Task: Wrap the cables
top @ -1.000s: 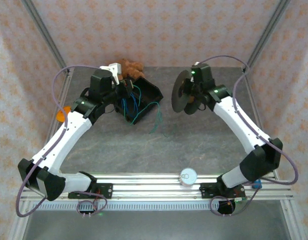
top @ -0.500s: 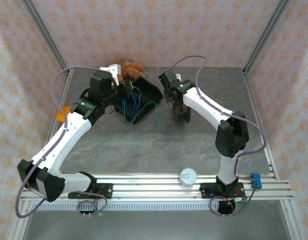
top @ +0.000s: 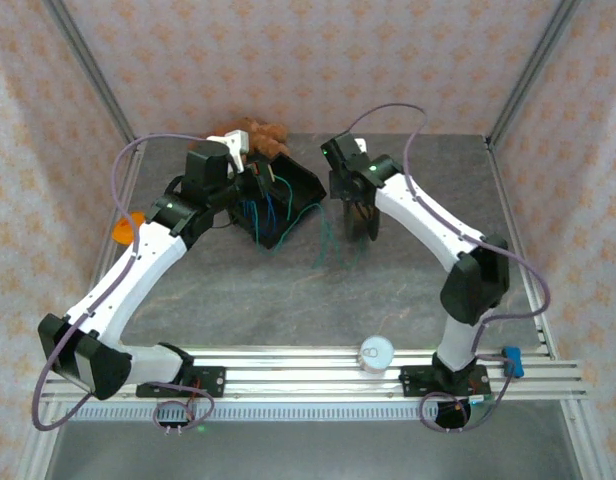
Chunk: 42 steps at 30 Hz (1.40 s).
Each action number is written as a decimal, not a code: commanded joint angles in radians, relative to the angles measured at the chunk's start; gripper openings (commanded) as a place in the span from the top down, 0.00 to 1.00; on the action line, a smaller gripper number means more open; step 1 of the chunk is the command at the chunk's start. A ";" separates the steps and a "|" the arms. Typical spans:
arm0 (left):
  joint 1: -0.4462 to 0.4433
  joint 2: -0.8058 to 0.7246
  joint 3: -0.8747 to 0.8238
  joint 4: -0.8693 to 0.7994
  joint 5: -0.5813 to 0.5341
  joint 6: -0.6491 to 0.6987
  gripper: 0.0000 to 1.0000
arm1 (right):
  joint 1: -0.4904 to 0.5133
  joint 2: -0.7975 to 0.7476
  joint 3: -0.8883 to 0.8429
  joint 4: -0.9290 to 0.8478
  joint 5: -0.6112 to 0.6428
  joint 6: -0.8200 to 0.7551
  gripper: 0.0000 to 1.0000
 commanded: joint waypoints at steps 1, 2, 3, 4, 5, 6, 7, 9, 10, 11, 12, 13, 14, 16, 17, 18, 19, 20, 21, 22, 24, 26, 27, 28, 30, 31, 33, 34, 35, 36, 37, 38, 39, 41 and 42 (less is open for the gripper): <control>-0.023 -0.027 0.041 0.015 0.035 -0.084 1.00 | -0.001 -0.131 -0.001 -0.015 -0.055 0.013 0.47; -0.031 -0.034 0.041 0.017 0.034 -0.103 1.00 | -0.003 -0.165 -0.019 -0.005 -0.079 0.015 0.45; -0.038 -0.036 0.041 0.017 0.033 -0.117 1.00 | -0.006 -0.194 -0.033 0.005 -0.105 0.015 0.44; -0.045 -0.040 0.045 0.019 0.031 -0.135 1.00 | -0.012 -0.232 -0.055 0.022 -0.150 0.013 0.43; -0.053 -0.043 0.047 0.019 0.025 -0.150 1.00 | -0.016 -0.263 -0.075 0.040 -0.188 0.014 0.43; -0.062 -0.046 0.048 0.023 0.013 -0.172 1.00 | -0.026 -0.301 -0.099 0.062 -0.246 0.014 0.43; -0.073 -0.048 0.047 0.031 0.000 -0.195 1.00 | -0.032 -0.337 -0.124 0.088 -0.312 0.009 0.43; -0.097 -0.045 0.049 0.050 -0.018 -0.233 1.00 | -0.039 -0.408 -0.178 0.148 -0.429 0.001 0.43; -0.110 -0.040 0.051 0.061 -0.034 -0.253 1.00 | -0.040 -0.439 -0.203 0.180 -0.512 -0.008 0.43; -0.126 -0.035 0.053 0.077 -0.050 -0.267 1.00 | -0.040 -0.464 -0.222 0.208 -0.582 -0.016 0.43; -0.142 -0.023 0.059 0.094 -0.070 -0.283 1.00 | -0.039 -0.490 -0.247 0.243 -0.652 -0.020 0.44; -0.164 -0.011 0.068 0.105 -0.096 -0.299 1.00 | -0.037 -0.513 -0.270 0.276 -0.716 -0.017 0.44; -0.183 0.004 0.075 0.120 -0.117 -0.307 1.00 | -0.036 -0.530 -0.287 0.299 -0.764 -0.017 0.44; -0.223 0.043 0.097 0.148 -0.167 -0.329 1.00 | -0.029 -0.555 -0.311 0.320 -0.820 -0.027 0.44; -0.245 0.061 0.104 0.165 -0.192 -0.333 1.00 | -0.024 -0.561 -0.314 0.315 -0.840 -0.040 0.45; -0.265 0.082 0.116 0.177 -0.216 -0.339 1.00 | -0.019 -0.565 -0.317 0.311 -0.858 -0.053 0.45; -0.286 0.102 0.127 0.190 -0.248 -0.343 1.00 | -0.010 -0.566 -0.320 0.305 -0.866 -0.065 0.45; -0.303 0.120 0.137 0.203 -0.270 -0.344 1.00 | -0.005 -0.566 -0.320 0.296 -0.871 -0.074 0.45; -0.320 0.138 0.151 0.210 -0.298 -0.345 1.00 | 0.001 -0.565 -0.321 0.289 -0.879 -0.083 0.45; -0.337 0.157 0.165 0.216 -0.325 -0.346 1.00 | 0.005 -0.564 -0.325 0.282 -0.879 -0.091 0.45; -0.364 0.187 0.189 0.231 -0.364 -0.349 1.00 | 0.009 -0.566 -0.339 0.273 -0.849 -0.102 0.45; -0.388 0.210 0.206 0.242 -0.403 -0.353 1.00 | 0.010 -0.564 -0.352 0.254 -0.804 -0.117 0.45; -0.397 0.221 0.214 0.249 -0.421 -0.357 1.00 | 0.010 -0.564 -0.365 0.253 -0.785 -0.127 0.46; -0.404 0.232 0.220 0.258 -0.437 -0.362 1.00 | 0.010 -0.566 -0.387 0.254 -0.765 -0.135 0.47; -0.411 0.245 0.225 0.273 -0.462 -0.372 1.00 | 0.010 -0.568 -0.417 0.252 -0.722 -0.149 0.50; -0.414 0.249 0.226 0.281 -0.474 -0.378 1.00 | 0.010 -0.570 -0.433 0.253 -0.697 -0.156 0.52; -0.421 0.256 0.225 0.291 -0.499 -0.384 1.00 | 0.010 -0.574 -0.456 0.259 -0.669 -0.167 0.61; -0.424 0.258 0.224 0.295 -0.513 -0.384 1.00 | 0.009 -0.574 -0.463 0.259 -0.647 -0.177 0.70; -0.424 0.259 0.221 0.299 -0.526 -0.389 1.00 | 0.010 -0.572 -0.466 0.255 -0.630 -0.186 0.81; -0.425 0.260 0.217 0.304 -0.544 -0.390 1.00 | 0.010 -0.570 -0.465 0.241 -0.605 -0.201 0.96; -0.426 0.260 0.212 0.306 -0.560 -0.393 1.00 | 0.010 -0.571 -0.464 0.228 -0.575 -0.212 1.00; -0.425 0.260 0.209 0.309 -0.573 -0.393 0.94 | 0.010 -0.576 -0.468 0.223 -0.565 -0.223 1.00; -0.425 0.261 0.207 0.311 -0.585 -0.389 0.89 | 0.009 -0.583 -0.476 0.217 -0.565 -0.241 1.00; -0.419 0.260 0.209 0.305 -0.598 -0.372 0.82 | 0.008 -0.584 -0.491 0.201 -0.554 -0.267 1.00; -0.411 0.259 0.211 0.300 -0.595 -0.365 0.81 | 0.008 -0.615 -0.504 0.191 -0.557 -0.280 1.00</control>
